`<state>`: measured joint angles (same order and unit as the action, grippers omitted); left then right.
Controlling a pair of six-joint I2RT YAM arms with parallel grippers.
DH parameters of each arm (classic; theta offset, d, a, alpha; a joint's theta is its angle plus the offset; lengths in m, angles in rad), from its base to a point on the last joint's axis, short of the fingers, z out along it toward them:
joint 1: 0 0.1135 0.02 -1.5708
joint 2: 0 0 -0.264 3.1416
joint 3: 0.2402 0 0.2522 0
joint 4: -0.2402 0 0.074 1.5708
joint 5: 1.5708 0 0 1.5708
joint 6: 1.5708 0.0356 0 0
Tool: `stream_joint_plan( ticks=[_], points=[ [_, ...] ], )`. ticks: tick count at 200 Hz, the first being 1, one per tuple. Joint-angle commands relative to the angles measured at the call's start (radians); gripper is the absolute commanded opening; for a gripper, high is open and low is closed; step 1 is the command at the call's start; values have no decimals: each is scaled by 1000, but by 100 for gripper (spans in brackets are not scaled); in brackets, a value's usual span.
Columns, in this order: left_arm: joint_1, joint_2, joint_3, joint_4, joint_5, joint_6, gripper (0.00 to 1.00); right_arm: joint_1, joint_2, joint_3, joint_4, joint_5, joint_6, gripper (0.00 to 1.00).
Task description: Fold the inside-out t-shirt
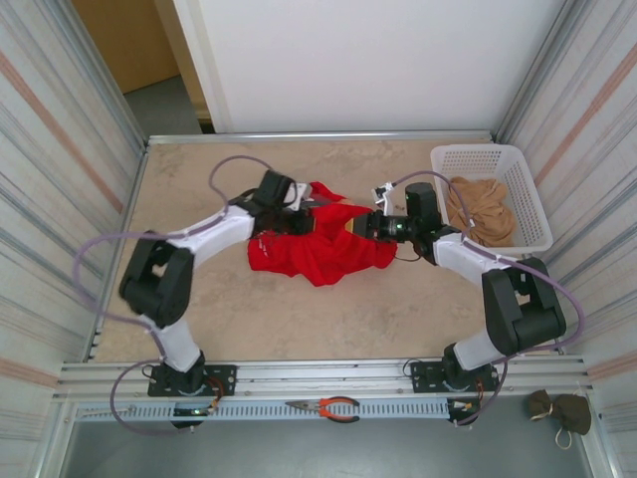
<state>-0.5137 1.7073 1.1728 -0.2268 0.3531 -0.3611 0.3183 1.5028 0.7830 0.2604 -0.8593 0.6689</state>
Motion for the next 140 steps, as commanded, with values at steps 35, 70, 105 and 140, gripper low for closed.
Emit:
stream_joint_plan(
  ticks=[35, 70, 105, 140],
  points=[
    [53, -263, -198, 380, 318, -154, 0, -10, 205, 65, -97, 215, 14, 39],
    [56, -293, -226, 419, 354, -172, 0, 1, 67, 30, -214, 320, 1, 57],
    [57, -290, -227, 424, 354, -193, 0, 82, -212, -9, -404, 508, -36, 60],
    [57, -289, -219, 411, 357, -199, 0, 263, -269, 82, -481, 695, -61, 66]
  ],
)
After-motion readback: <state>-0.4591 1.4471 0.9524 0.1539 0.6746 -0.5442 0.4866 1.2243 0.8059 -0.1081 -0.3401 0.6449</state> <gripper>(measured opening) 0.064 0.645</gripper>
